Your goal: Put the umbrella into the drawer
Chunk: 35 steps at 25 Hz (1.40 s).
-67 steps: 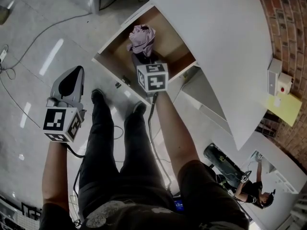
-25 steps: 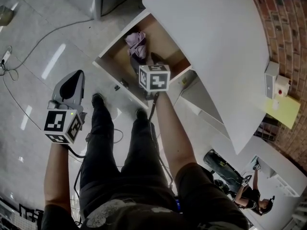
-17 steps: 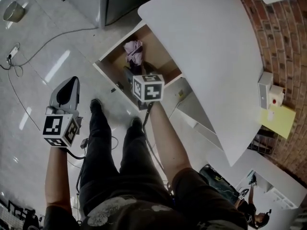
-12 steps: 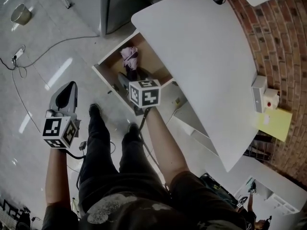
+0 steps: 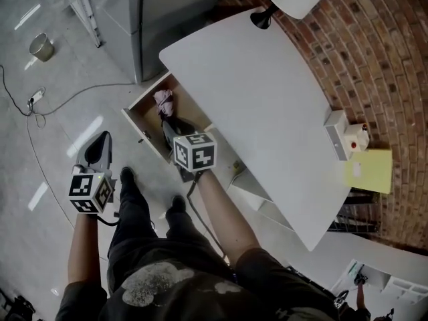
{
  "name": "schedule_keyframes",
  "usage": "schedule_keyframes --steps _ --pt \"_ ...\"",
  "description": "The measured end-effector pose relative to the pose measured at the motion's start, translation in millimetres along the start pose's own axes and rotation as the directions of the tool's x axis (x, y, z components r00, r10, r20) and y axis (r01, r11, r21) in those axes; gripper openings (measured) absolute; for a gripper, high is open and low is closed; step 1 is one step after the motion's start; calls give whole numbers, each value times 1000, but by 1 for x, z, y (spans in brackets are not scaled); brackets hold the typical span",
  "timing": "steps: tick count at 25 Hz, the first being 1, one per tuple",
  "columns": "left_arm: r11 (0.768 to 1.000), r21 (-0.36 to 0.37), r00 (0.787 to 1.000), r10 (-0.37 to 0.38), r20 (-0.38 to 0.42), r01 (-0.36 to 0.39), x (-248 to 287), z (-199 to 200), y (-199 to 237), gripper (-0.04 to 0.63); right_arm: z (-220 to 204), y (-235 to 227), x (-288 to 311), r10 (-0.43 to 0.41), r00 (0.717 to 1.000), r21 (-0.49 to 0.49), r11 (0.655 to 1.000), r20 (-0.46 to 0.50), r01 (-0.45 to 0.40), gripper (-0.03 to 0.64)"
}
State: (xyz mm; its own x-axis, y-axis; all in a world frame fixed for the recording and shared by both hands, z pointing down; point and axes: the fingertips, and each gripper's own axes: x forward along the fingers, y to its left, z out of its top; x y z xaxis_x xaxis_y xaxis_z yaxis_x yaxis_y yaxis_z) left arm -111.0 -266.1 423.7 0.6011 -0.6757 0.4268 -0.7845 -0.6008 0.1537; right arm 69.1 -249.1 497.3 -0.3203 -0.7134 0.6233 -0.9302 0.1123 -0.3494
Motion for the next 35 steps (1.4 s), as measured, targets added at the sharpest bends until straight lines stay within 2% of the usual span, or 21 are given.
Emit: schedule_keyframes --steps 6,14,17,21,24,27,35 --pt "1000 5 1000 -22 21 22 -27 19 -48 11 22 5 -64 23 998 -50 999 53 -20 94" --pt "999 52 995 8 100 -13 -61 40 -106 11 35 4 -135 58 994 -89 995 97 -49 7" --pt "997 63 991 26 131 -34 -78 46 -121 11 35 12 -155 89 990 -101 992 108 -78 6" --pt "996 37 982 71 173 -78 -110 47 -141 11 31 21 -182 130 984 -124 986 125 -114 5" --pt "995 4 979 97 177 -99 -131 40 -157 11 21 26 -201 162 979 -174 975 125 -139 5" --pt "993 2 976 119 181 -121 -145 36 -166 11 9 33 -212 200 975 -242 955 97 -172 5" --pt "992 -9 977 123 175 -124 -169 28 -179 11 -3 41 -229 224 971 -259 946 87 -195 5"
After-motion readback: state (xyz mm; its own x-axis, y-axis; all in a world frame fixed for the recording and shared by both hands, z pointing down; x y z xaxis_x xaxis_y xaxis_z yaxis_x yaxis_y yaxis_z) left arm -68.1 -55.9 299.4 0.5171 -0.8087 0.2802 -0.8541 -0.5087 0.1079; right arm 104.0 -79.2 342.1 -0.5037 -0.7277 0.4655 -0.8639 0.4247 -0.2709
